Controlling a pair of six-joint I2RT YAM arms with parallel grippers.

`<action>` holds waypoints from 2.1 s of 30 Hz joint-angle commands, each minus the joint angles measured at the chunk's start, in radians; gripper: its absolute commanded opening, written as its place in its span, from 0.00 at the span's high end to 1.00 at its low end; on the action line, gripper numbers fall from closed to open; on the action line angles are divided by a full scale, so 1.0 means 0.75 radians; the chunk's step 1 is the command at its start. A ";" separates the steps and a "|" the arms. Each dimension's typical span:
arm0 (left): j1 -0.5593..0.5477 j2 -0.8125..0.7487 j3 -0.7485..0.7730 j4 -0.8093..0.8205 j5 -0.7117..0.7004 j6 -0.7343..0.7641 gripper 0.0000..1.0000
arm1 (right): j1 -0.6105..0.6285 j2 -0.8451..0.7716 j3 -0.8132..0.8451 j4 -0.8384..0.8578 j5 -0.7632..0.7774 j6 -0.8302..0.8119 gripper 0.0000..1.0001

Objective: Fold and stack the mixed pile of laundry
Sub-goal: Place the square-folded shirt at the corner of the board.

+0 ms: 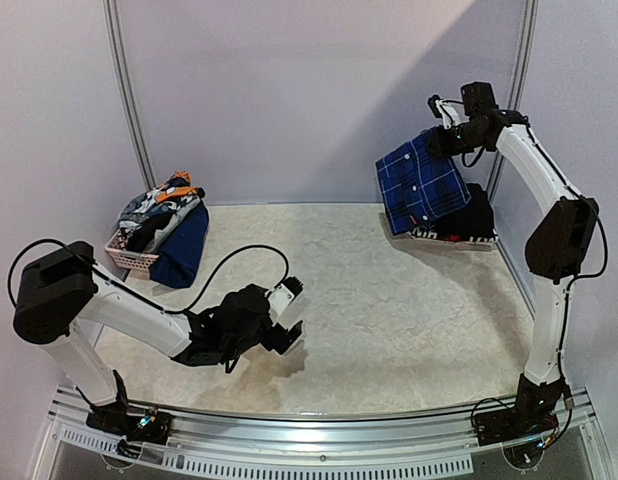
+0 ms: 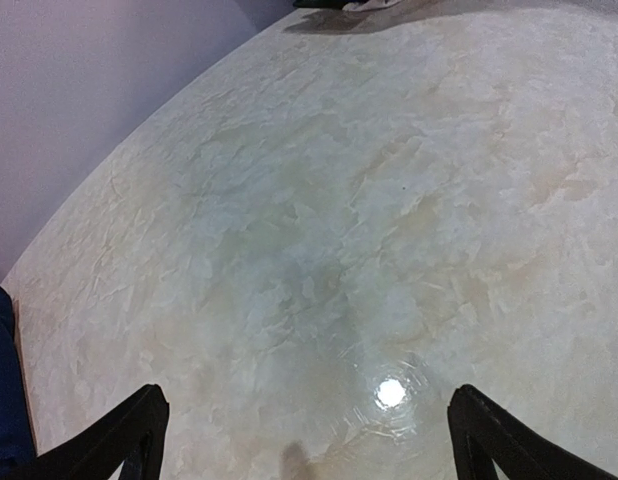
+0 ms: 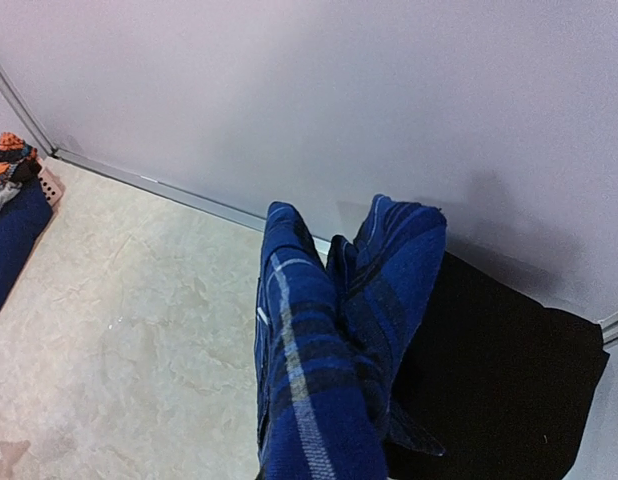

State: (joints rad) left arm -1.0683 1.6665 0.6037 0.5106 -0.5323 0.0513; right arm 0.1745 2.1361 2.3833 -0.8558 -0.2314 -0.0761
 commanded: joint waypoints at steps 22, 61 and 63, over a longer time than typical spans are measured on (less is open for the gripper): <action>0.019 0.054 0.022 -0.001 0.022 -0.011 0.00 | -0.206 0.073 0.051 0.078 -0.130 -0.054 1.00; 0.023 0.243 0.241 -0.086 0.067 0.006 0.00 | -0.389 0.399 0.139 0.389 0.177 -0.455 1.00; 0.025 0.250 0.254 -0.086 0.073 0.008 0.01 | -0.390 0.398 0.140 0.392 0.184 -0.461 1.00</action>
State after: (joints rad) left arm -1.0676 1.8313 0.7670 0.4549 -0.4980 0.0517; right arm -0.1097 2.4256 2.4569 -0.6262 -0.1429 -0.3946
